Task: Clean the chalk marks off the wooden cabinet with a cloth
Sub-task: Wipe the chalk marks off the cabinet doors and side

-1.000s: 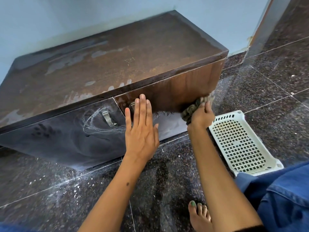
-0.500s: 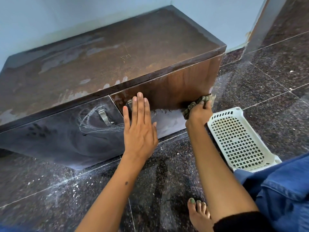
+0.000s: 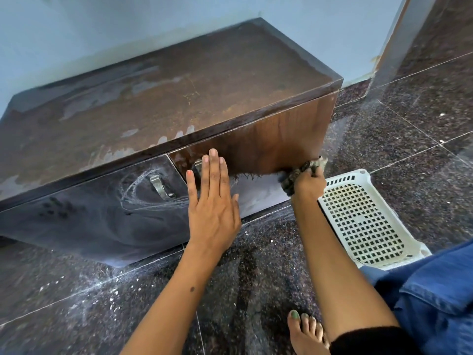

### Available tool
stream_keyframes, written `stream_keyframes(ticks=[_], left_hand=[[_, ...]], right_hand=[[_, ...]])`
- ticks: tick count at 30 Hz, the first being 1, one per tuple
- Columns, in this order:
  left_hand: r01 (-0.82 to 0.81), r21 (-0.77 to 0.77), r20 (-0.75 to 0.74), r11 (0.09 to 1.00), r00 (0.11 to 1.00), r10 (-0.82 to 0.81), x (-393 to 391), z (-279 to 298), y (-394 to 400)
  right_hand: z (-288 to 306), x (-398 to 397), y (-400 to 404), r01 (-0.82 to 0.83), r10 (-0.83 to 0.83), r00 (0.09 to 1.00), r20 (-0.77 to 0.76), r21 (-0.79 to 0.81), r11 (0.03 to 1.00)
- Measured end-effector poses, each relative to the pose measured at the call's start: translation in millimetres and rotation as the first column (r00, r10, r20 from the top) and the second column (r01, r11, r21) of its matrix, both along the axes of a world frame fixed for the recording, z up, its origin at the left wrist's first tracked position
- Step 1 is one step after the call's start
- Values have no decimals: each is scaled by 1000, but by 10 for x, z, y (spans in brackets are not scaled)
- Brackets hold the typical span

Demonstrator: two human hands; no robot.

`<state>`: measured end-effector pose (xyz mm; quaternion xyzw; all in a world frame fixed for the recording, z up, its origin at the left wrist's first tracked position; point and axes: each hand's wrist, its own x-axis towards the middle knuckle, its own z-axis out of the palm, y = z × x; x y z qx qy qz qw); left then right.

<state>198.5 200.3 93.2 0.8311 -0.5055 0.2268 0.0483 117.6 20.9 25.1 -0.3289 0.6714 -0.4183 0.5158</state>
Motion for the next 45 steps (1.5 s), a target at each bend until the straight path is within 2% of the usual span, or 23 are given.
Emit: stream_keyframes(ticks=[2,4,6,9,14,16,18,21,24,26,27,29,31,32,33,34,36,39,41,42,43,45], left_hand=[[-14,-2,1,1000,1000,14,-2,-13,-16],[-23,-7,-7,1000,1000,23,0,-33,-25],[-24,-12,-3,1000,1000,24,4,-36,-30],[-19,-11,14,1000,1000,19,5,-34,-21],[7,-4,1,1000,1000,-7,25,-5,11],[15,-10,-11,1000,1000,-15,38,-9,25],[16,-16,-18,1000,1000,-16,55,-29,38],[3,-28,-7,1000,1000,-3,94,-77,79],[-18,-31,-3,999,1000,18,150,-124,142],[-33,-43,-16,999,999,32,188,-114,191],[-35,-42,-19,999,999,34,205,-105,214],[-27,-33,-6,999,1000,27,230,-81,272],[-34,-40,-4,999,999,34,246,-53,317],[-46,-55,-15,997,999,46,251,-34,328],[-62,-73,-24,995,998,60,265,-15,342],[-74,-87,-27,994,997,71,277,5,355],[-79,-92,-15,993,997,78,308,23,384],[-83,-103,-8,991,997,83,350,17,418],[-87,-102,-9,991,996,86,362,13,429],[-89,-99,-7,991,996,89,363,15,429],[-90,-97,-4,991,996,90,364,18,429],[-92,-92,1,992,996,92,360,28,430]], right_hand=[[263,91,75,58,-75,996,-53,-274,960],[507,235,142,86,-150,986,-73,-549,832],[615,371,193,102,-183,981,-56,-654,749],[404,420,222,107,-170,985,-40,-634,766],[112,295,152,128,-97,989,107,-338,932],[290,304,179,108,-79,992,101,-324,940],[610,365,323,83,-89,996,13,-510,856],[900,544,661,-62,-80,987,-141,-785,616],[708,661,1017,-306,10,945,-328,-870,387],[400,656,1137,-435,56,897,-439,-851,293],[248,628,1156,-467,78,881,-467,-831,302],[77,553,1162,-463,121,881,-457,-784,414],[98,520,1106,-347,139,933,-333,-722,598],[180,529,1041,-263,108,960,-260,-695,669],[303,562,982,-195,67,976,-208,-688,699],[431,602,942,-157,36,982,-184,-706,690],[627,682,968,-179,14,976,-215,-771,612],[592,756,1194,-357,33,926,-375,-844,400],[335,745,1300,-495,86,867,-491,-824,277],[189,715,1315,-529,113,847,-520,-802,276],[80,678,1319,-532,139,845,-517,-784,320],[-11,596,1305,-465,185,883,-432,-743,481]])
